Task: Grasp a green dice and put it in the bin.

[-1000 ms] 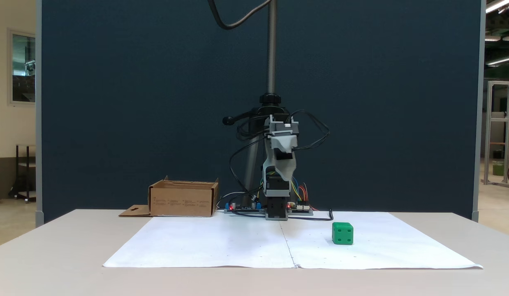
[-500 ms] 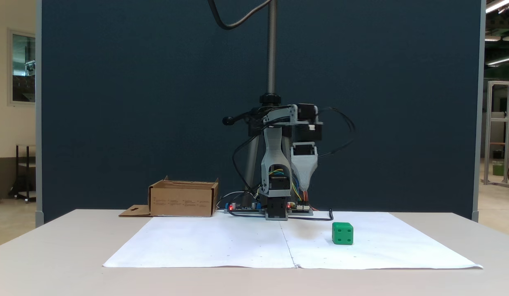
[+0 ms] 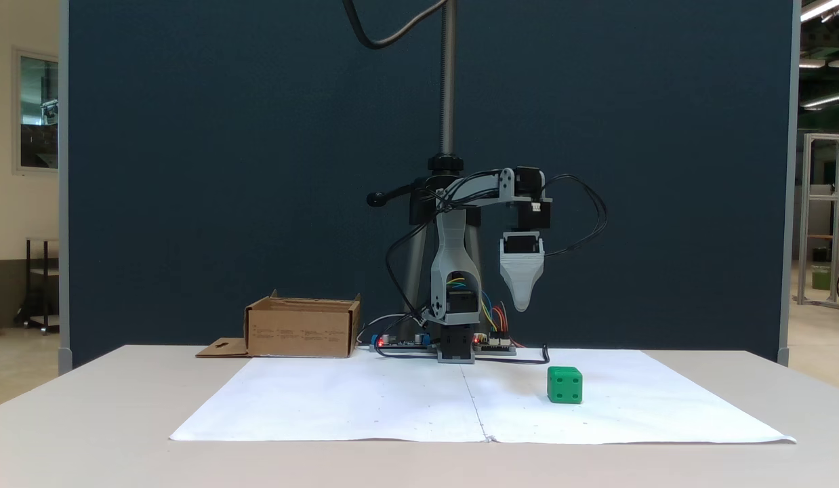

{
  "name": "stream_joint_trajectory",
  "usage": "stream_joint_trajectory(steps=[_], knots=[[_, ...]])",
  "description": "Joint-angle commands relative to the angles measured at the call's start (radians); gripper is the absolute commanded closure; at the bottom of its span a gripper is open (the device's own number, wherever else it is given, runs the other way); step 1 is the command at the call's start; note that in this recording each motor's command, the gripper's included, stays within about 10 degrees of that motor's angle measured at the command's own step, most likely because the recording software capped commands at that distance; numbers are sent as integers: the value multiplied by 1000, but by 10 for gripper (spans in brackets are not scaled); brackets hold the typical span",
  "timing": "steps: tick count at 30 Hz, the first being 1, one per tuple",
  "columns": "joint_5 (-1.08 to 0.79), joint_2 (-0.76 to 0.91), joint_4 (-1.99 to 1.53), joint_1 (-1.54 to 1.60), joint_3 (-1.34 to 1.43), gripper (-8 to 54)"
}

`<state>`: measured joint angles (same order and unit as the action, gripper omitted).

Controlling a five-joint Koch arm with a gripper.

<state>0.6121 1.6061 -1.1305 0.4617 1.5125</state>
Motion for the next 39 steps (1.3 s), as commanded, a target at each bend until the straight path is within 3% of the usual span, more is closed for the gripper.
stream_joint_trajectory(steps=[1,39], knots=[[71,-14,-49,20,-31,22],[71,-227,215,58,-31,23]])
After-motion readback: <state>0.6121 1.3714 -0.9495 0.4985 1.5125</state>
